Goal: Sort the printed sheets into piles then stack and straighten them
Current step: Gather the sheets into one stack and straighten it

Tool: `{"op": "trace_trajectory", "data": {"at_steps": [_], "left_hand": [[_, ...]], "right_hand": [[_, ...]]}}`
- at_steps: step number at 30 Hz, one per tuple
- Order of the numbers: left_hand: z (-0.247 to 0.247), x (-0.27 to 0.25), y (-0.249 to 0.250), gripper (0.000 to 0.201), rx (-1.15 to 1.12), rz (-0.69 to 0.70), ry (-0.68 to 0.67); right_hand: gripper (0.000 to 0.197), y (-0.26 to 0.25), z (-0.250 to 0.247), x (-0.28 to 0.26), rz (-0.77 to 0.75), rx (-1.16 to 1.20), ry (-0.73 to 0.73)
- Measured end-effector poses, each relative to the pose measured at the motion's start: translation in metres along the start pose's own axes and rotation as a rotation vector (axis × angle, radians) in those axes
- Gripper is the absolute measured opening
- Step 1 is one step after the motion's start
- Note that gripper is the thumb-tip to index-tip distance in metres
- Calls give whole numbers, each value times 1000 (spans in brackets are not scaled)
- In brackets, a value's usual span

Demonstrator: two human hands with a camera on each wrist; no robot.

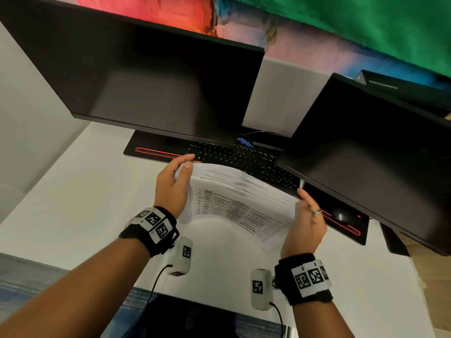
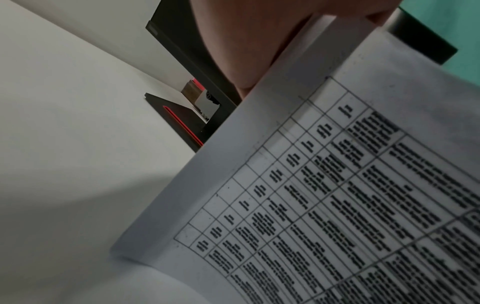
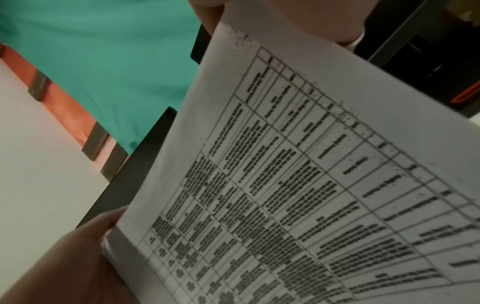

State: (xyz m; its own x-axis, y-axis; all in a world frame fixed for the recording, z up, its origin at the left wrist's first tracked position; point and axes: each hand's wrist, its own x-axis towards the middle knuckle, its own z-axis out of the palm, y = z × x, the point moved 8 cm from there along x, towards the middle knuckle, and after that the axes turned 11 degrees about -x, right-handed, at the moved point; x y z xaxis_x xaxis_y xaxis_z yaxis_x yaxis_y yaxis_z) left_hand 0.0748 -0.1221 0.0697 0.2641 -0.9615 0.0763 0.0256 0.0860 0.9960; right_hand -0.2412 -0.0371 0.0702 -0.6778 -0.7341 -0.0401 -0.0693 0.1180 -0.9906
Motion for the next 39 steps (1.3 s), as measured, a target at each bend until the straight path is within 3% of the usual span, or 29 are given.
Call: {"op": "trace_trajectory", "data": {"at_steps": [2,6,13,19,24,27,30,34,36,39], "left_hand": [[0,3,-1,25,-20,-45,-1],[1,8,1,26,-121,-127,34],[4,10,3,25,-31,-65,-51],[0,2,0,36,30,-24,-106],[0,4,0,34,6,-7,-42],[4,3,-3,52,-45,-36,-148],[6,1,-10,74,-78,-107,-249],[8,4,-19,68,-117,-159,-308],[9,6,-19,61,-151,-157,-309],[8,7,-19,52,-177,-146,-258]], "right_hand": [[24,-2,1,2,-15,-9,35],[31,-1,-1,6,1,-6,69],[29,-5,5,1,-30,-37,38],[43,1,2,-10,-38,-69,-1],[42,4,0,-10,-40,-26,15],[53,4,0,-8,-20,26,-24],[62,13,6,-4,3,2,-161],[71,15,8,1,57,-1,-224],[66,18,8,4,63,4,-214],[42,14,4,5,44,15,-122]]}}
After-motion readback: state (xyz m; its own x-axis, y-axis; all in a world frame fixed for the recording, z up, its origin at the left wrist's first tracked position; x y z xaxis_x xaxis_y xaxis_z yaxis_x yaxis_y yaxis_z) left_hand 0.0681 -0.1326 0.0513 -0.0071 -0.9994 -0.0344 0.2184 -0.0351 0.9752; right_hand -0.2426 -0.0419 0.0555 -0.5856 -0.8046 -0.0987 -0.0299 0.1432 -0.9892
